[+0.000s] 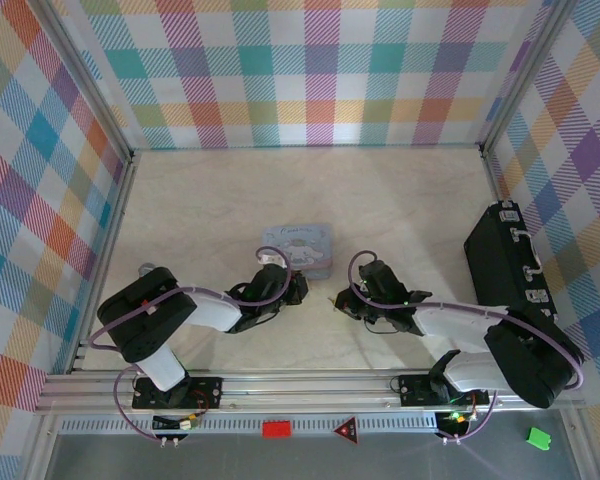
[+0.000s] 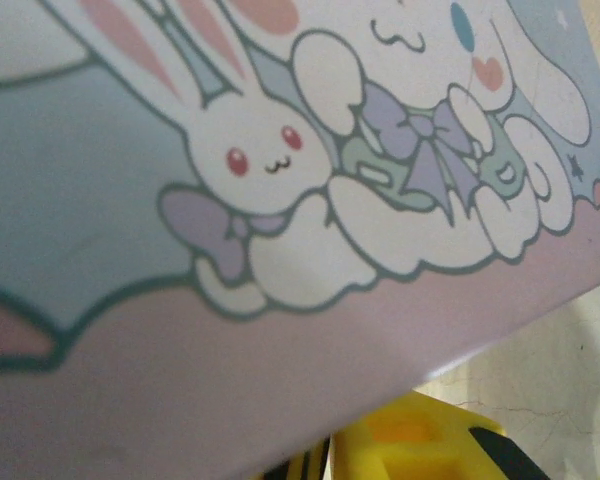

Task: Unlock the padlock with the key

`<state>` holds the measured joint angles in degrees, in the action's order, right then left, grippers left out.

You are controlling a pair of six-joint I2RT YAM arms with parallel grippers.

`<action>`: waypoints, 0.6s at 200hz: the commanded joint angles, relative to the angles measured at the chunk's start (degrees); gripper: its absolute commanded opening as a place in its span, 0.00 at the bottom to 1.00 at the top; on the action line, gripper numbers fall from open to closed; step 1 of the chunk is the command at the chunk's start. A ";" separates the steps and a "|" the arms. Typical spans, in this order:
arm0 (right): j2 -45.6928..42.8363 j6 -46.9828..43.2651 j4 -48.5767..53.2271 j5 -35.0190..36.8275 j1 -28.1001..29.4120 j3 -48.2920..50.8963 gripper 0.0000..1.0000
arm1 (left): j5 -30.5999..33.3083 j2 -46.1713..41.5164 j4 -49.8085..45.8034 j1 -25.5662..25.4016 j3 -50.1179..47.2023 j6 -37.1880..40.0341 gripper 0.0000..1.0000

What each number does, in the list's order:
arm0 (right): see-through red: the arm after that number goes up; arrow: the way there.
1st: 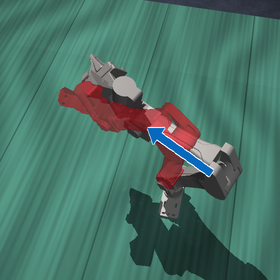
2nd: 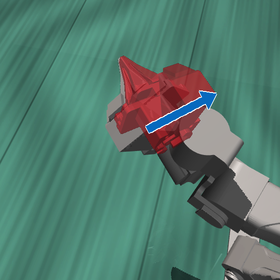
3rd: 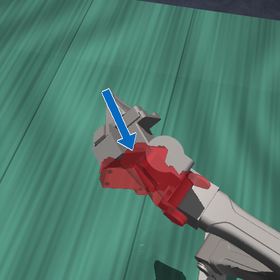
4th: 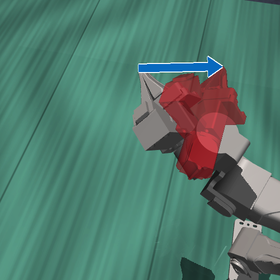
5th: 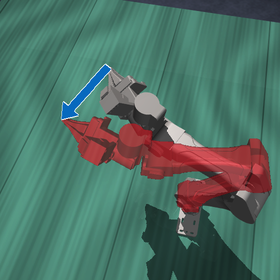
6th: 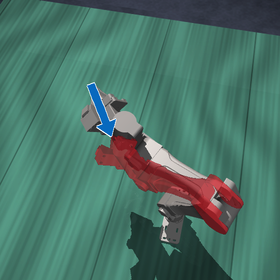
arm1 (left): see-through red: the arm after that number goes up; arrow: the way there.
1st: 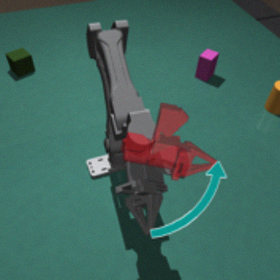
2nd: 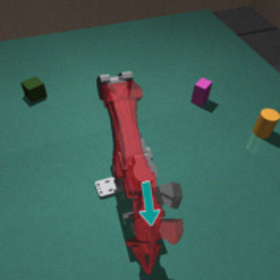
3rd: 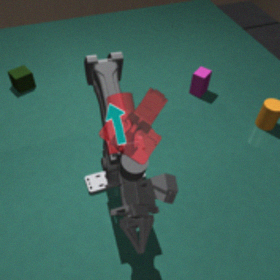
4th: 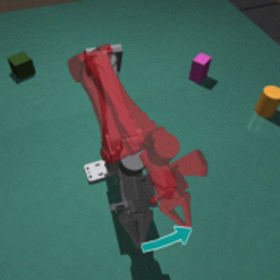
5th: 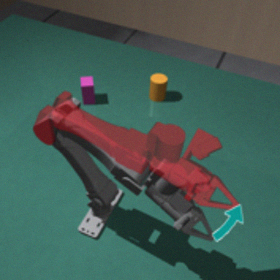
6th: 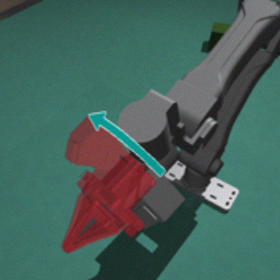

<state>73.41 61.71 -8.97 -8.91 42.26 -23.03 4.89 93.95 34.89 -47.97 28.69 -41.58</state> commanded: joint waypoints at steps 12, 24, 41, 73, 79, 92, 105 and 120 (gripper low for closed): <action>1.61 2.27 -0.95 -1.19 0.46 -2.61 0.00 | 1.22 -2.37 -0.01 0.37 -0.91 -1.22 0.20; 2.24 2.27 -0.96 -1.46 0.39 -3.16 0.00 | 0.88 -2.37 -0.26 0.38 -0.70 -1.22 0.21; 2.68 2.00 -0.92 -1.31 0.36 -3.72 0.00 | 0.70 -2.03 -1.07 0.38 -0.40 -1.18 0.23; 3.28 1.14 -0.01 -0.72 0.37 -4.87 0.00 | 3.25 -2.96 -2.96 0.43 -1.12 -2.14 0.29; 3.32 0.97 0.06 -0.67 0.34 -5.00 0.00 | 3.98 -3.30 -3.14 0.57 -1.40 -2.34 0.31; 3.56 0.56 0.56 -0.54 0.28 -5.51 0.00 | 4.96 -3.76 -3.32 0.90 -2.08 -2.67 0.34; 3.59 0.18 0.79 -0.50 0.28 -5.88 0.00 | 4.80 -3.68 -3.14 1.63 -2.40 -2.70 0.37; 3.59 -0.18 1.11 -0.32 0.28 -6.28 0.00 | 3.49 -3.02 -1.44 2.60 -2.84 -2.59 0.41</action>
<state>76.47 62.59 -8.78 -9.50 42.41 -27.57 7.60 91.37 33.01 -47.16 27.20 -43.88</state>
